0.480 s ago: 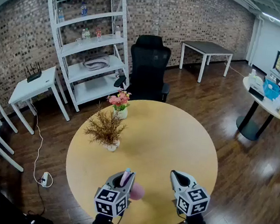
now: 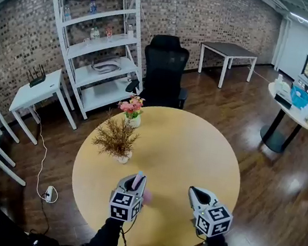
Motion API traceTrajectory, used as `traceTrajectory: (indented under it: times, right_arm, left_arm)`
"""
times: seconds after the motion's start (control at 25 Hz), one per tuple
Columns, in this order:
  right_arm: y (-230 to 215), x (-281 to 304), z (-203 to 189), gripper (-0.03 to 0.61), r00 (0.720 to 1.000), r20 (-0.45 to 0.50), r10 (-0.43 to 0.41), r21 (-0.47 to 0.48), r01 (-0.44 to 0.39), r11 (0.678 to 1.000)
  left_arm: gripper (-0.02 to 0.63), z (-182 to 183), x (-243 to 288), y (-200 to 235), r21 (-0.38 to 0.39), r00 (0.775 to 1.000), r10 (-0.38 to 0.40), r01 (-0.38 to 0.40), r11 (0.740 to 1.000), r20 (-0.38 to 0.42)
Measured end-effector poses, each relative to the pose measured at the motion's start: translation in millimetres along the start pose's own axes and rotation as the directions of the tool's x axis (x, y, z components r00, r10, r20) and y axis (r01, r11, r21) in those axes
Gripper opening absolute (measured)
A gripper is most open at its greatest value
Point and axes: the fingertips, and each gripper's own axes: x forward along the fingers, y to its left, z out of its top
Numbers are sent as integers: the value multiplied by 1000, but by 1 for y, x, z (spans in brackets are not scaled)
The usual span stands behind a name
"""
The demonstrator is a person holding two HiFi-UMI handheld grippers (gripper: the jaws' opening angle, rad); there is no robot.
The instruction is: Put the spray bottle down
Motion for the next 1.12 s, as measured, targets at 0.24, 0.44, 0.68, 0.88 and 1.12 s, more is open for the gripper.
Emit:
traceTrajectory:
  times: [0.24,0.44,0.68,0.88,1.12]
  right_arm:
    - [-4,-4,0,-28,1000,-13,-12,2,12,1000]
    - [-5,-1,0,-28,1000,-23,-15,1,15,1000]
    - [-5,-5,-2,-27,999,-27,-20,-1,20,1000]
    - [-9,-5,-4,-26,999,-32,-28,2,28,1000]
    - [-10,-5,-5,-26,999,-32,-26,4,26,1000]
  left_arm:
    - [75,-10,26,21,35,998,56,-55,998,-30]
    - [75,-12,43,27,63,997,75,-72,995,-33]
    - [75,-19,52,25,81,996,72,-69,994,-43]
    - [77,-25,57,26,82,996,72,-68,994,-49]
    - [78,-25,60,30,98,995,101,-98,990,-24]
